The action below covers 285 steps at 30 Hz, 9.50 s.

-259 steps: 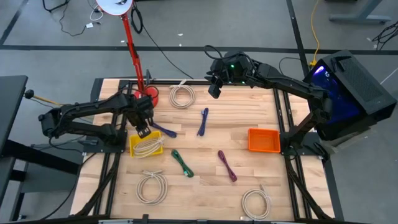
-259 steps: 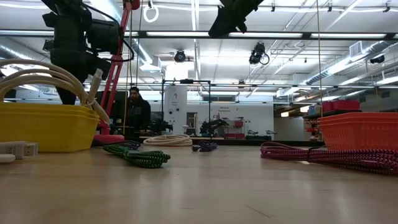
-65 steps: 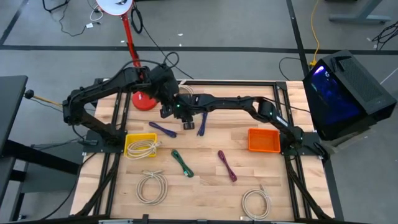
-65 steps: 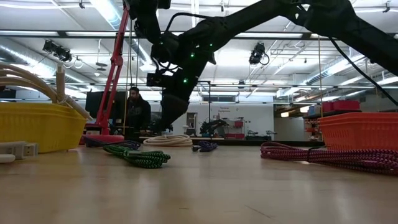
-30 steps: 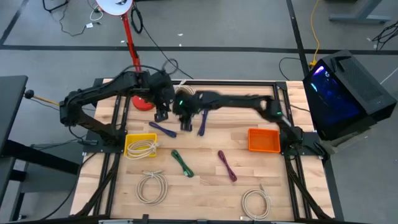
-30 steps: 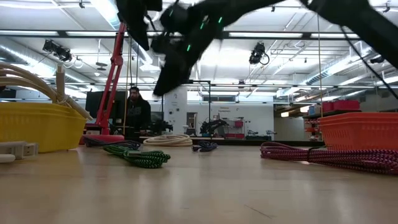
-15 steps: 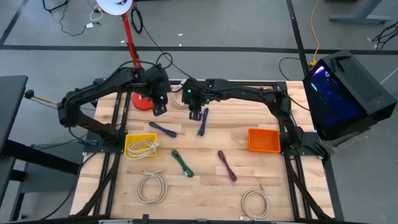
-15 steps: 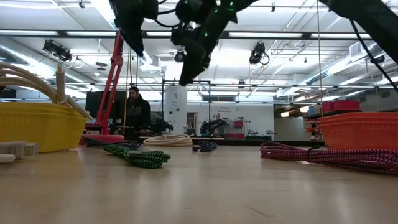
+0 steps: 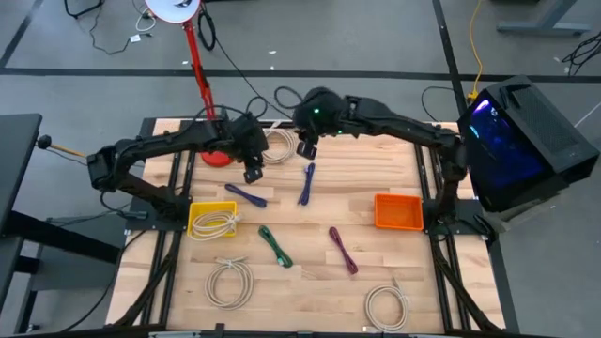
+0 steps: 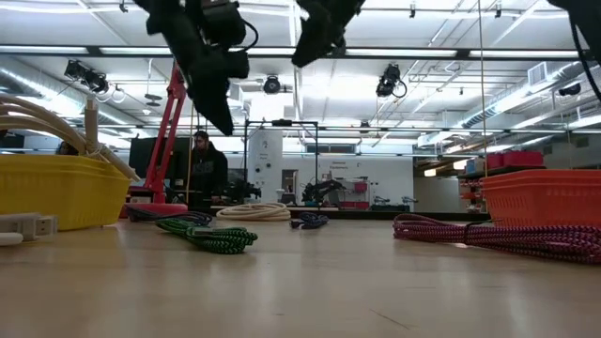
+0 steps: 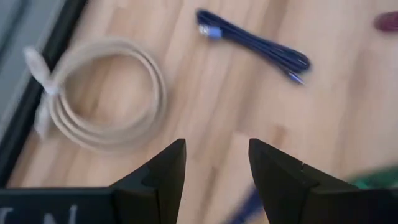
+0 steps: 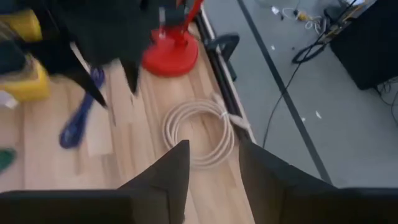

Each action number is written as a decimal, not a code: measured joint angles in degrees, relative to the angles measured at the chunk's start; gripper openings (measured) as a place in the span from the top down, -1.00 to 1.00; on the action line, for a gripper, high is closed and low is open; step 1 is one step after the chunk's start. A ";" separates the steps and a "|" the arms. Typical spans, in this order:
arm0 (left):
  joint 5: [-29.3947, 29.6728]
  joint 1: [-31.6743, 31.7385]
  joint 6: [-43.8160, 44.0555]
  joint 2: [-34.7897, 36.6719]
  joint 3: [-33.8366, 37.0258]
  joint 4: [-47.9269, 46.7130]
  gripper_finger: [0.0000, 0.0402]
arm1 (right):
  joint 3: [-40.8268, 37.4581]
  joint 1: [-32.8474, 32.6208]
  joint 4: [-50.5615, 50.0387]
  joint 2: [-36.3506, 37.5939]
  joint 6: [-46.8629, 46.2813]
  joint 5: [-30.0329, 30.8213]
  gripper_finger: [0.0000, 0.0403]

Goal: Pick & Place USB Port
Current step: Put the light brown HDMI cable into the yellow bin

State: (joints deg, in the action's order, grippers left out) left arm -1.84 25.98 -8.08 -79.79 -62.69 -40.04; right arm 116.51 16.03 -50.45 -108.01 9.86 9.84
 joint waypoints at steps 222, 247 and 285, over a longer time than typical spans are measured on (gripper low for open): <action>-36.18 -16.75 47.44 21.29 13.53 -22.11 0.82 | -0.01 7.28 2.42 5.08 7.14 -6.37 0.30; -34.95 -14.54 49.03 20.81 13.53 -24.82 0.21 | 0.00 7.28 2.44 5.08 6.74 -6.40 0.30; -22.03 -14.52 47.72 20.81 13.53 -27.53 0.33 | -0.01 7.29 2.42 5.08 6.77 -6.42 0.30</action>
State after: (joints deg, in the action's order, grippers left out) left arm -23.87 11.46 39.64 -58.98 -49.17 -67.57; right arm 116.50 23.33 -48.03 -102.94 16.62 3.42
